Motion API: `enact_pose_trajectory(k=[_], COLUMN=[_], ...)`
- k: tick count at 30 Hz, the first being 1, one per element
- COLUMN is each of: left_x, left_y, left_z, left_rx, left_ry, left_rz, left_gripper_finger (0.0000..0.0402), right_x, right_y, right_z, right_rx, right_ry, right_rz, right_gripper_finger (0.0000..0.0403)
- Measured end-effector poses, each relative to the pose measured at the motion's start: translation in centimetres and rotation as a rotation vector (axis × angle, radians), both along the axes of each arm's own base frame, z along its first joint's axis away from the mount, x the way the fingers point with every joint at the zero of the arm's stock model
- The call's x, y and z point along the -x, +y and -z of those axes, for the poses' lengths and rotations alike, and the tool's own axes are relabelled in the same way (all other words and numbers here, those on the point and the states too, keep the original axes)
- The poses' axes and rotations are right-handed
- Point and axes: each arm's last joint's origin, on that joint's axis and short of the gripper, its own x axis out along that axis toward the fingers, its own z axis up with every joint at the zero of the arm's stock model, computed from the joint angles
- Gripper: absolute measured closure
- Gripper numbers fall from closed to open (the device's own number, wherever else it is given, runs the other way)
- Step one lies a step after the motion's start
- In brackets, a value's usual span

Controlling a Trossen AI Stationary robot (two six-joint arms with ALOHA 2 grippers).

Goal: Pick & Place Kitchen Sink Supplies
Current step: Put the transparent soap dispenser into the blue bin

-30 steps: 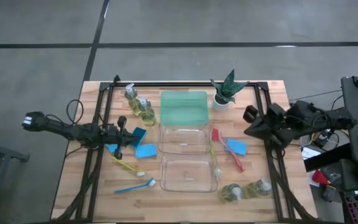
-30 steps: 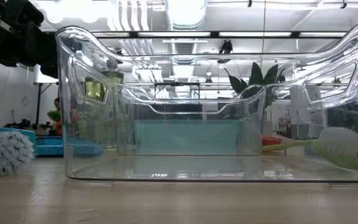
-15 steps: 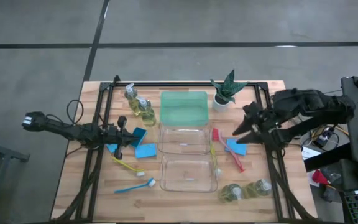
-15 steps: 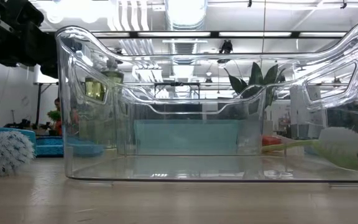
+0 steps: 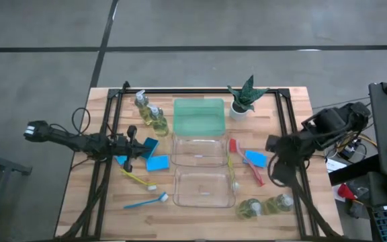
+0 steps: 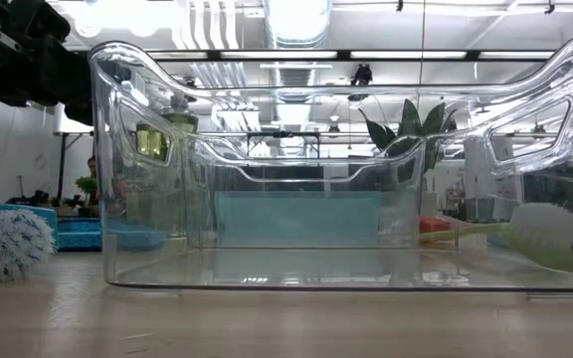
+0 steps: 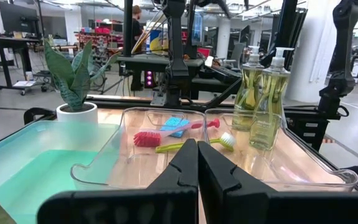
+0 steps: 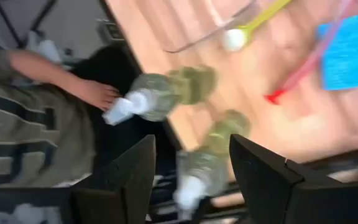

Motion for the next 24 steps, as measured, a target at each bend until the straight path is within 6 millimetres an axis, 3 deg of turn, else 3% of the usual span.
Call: enact_pose_trajectory(k=[12,20,24], left_x=[0.0,0.0,0.0], left_y=[0.0,0.0,0.0], left_z=[0.2,0.2,0.3], left_rx=[-0.005,-0.006,-0.007], left_ry=[0.021,0.024,0.027], left_rz=[0.0,0.0,0.0], left_gripper_finger=[0.0401,0.0401,0.0401], right_x=[1.1,0.5,0.1], right_y=[4.5,7.7,8.4], right_z=[1.9,3.9,4.5], right_rx=[0.023,0.088,0.107], right_ry=[0.213,0.289,0.309], right_rz=[0.083,0.031,0.024], right_gripper_finger=[0.0209,0.0223,0.0222])
